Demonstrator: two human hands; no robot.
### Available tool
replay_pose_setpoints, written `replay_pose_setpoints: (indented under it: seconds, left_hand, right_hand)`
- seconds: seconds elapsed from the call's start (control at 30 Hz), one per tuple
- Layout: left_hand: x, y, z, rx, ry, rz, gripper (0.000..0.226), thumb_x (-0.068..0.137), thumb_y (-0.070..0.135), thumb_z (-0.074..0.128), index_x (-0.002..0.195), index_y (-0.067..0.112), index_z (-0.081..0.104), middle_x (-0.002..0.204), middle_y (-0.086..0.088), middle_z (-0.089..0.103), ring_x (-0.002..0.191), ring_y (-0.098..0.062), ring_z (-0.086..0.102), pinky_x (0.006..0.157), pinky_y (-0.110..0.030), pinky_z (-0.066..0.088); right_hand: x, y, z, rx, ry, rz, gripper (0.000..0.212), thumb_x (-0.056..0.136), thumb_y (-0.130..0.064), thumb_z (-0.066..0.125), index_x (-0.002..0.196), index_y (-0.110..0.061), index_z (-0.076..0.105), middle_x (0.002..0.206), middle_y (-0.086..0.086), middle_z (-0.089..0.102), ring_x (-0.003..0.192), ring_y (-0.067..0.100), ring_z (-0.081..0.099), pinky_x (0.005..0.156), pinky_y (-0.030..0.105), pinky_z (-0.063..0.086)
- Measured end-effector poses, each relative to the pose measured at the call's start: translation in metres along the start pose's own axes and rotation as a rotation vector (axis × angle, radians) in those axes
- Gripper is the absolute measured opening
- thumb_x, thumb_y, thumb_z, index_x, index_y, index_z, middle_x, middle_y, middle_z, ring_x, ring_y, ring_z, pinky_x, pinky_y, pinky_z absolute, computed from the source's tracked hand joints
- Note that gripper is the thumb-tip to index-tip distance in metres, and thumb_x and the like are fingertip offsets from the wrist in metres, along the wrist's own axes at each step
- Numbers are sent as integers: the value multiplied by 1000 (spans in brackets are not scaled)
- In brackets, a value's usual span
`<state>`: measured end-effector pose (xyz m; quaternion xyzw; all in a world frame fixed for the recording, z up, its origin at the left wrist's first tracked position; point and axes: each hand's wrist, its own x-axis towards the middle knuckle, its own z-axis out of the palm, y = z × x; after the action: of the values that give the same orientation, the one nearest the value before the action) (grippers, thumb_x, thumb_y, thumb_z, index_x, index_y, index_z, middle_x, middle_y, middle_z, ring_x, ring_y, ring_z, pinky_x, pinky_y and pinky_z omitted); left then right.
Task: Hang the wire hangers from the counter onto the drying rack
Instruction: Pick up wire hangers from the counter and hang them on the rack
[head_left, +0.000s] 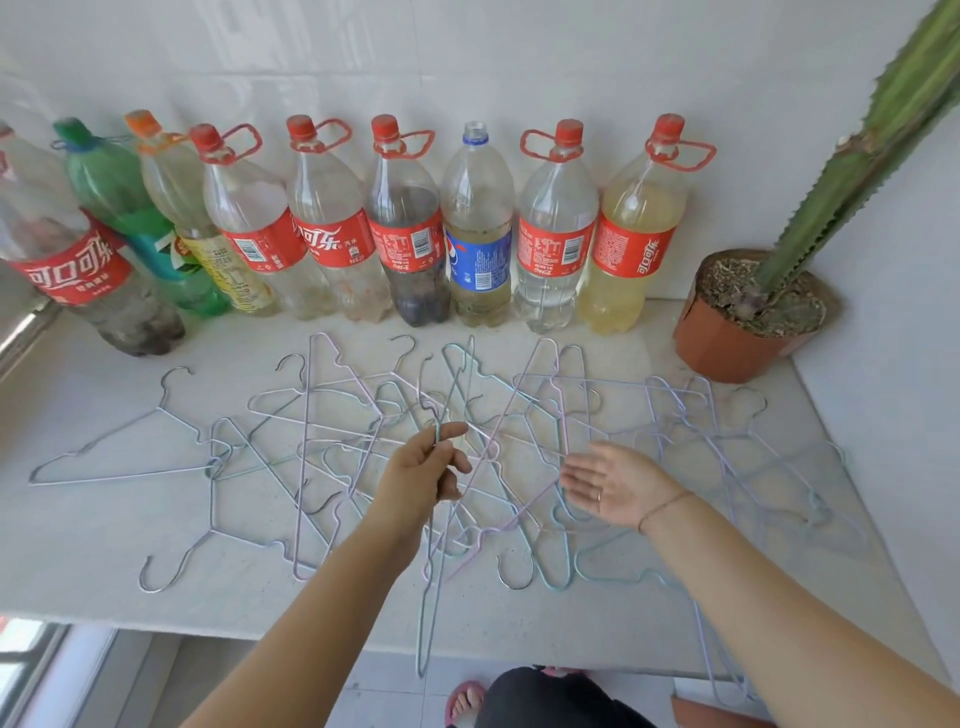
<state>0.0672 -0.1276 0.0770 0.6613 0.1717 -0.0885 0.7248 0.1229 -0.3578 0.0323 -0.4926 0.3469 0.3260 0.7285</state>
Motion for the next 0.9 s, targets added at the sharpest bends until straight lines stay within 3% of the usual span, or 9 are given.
replay_pose_setpoints:
  seconds: [0.13,0.4,0.53,0.6,0.67,0.9]
  left_hand:
    - [-5,-7,-10,16,30,-32,28,97,6,40,106,17,65,66,3,57,48,-13,37,52,-21,32]
    - [-5,-9,-19,-28,83,-62,29,100,11,37,102,17,65,62,3,59,44,-12,39,53,-26,31]
    - [-5,-11,-19,-37,107,-76,31,100,10,34,104,15,64,60,3,60,41,-11,39,53,-28,28]
    - [-6,-11,-20,-32,118,-87,32,100,8,32,105,15,63,62,2,60,41,-11,38,52,-27,28]
    - [-7,-10,-21,-26,122,-93,32,99,7,31,105,15,62,64,0,59,41,-11,37,51,-26,28]
    - [-8,1,-27,-52,163,-100,25,98,6,31,98,16,54,66,-2,59,43,-11,34,47,-23,25]
  right_hand:
    - [11,33,8,40,51,70,38,96,-29,43,113,2,55,114,14,57,113,27,49,107,40,34]
    - [7,32,29,139,79,92,53,94,-26,46,138,0,34,143,18,40,136,30,35,111,42,27]
    - [6,38,34,206,55,20,37,95,-21,45,128,-5,43,126,15,52,128,27,44,108,41,31]
    - [9,43,36,220,59,-37,14,95,-18,44,101,-10,52,100,10,57,103,25,55,97,36,41]
    - [8,42,42,203,42,-104,15,94,-15,46,82,-11,53,84,8,57,79,20,55,77,31,46]
    - [-4,15,74,-46,-25,-415,13,95,-12,48,83,-14,55,74,7,57,66,16,56,59,26,53]
